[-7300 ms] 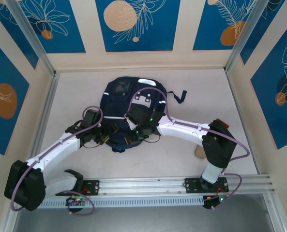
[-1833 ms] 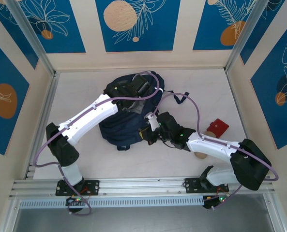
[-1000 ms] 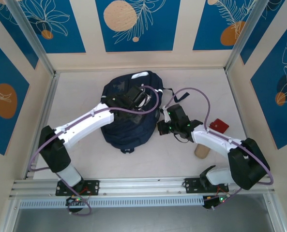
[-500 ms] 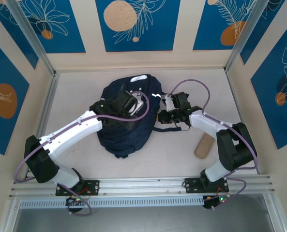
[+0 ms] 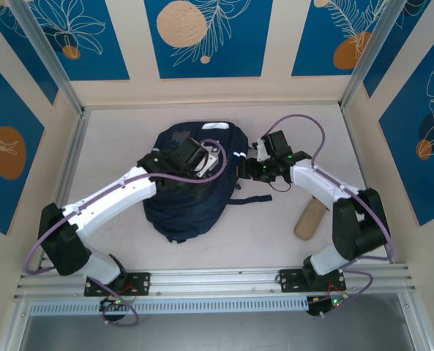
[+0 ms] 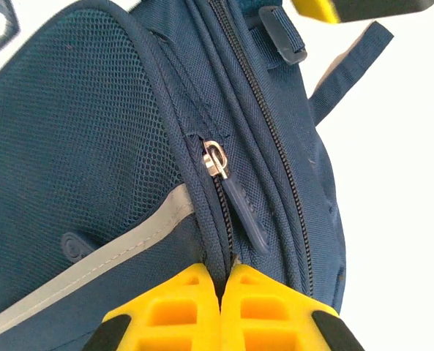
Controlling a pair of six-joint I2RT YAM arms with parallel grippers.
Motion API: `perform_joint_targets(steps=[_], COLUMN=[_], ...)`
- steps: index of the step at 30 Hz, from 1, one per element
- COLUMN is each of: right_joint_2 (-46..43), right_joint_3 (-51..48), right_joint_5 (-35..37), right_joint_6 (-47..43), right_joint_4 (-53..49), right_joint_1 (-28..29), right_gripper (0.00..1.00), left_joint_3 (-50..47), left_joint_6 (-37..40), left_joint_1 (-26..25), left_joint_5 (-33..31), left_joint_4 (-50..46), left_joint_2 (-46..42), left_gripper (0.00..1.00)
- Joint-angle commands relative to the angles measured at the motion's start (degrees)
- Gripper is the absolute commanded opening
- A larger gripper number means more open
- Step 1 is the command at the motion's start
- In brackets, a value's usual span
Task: Pack books, pencil case, and school supplies into a backpack
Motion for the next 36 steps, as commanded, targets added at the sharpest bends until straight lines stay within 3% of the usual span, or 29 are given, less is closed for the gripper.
perform_joint_targets(steps=[1,6,11,20,30,36], right_joint_2=[-6.6,-8.7,-2.3,12.0,19.1,17.7], right_joint_3=[-2.7,0.1,8.2,20.8,27.9,27.4], right_joint_5=[-1.4,-8.4,-12.1,-5.6,-2.7,0.6], right_joint_6=[2.8,3.3,5.5,6.3,4.9,5.3], right_joint_4=[-3.2,-5.5,-6.7,-13.5,-18.7,-20.7], right_joint_1=[-0.2,-0.6,-0.1,0.9,2.6,2.8], right_gripper=[0.6,0.65,0.63,0.55,0.53,0.37], left_joint_3=[2.1,1.0,-1.9,-6.1,-6.3,-6.2], left_joint_6=[-0.9,-0.8,-1.9,-3.8,-4.0,-3.8], left_joint_1=[-0.2,-0.4,-0.5,-0.6,-0.6,-0.6], left_joint_5=[3.0,3.3,3.2,2.8,2.2,2.3], left_joint_4=[0.7,1.4,3.5,6.5,6.9,7.0], left_joint_2=[1.9,2.4,0.4,-3.1,-3.7,-3.6], left_gripper=[0.0,0.0,0.0,0.0,0.0,0.0])
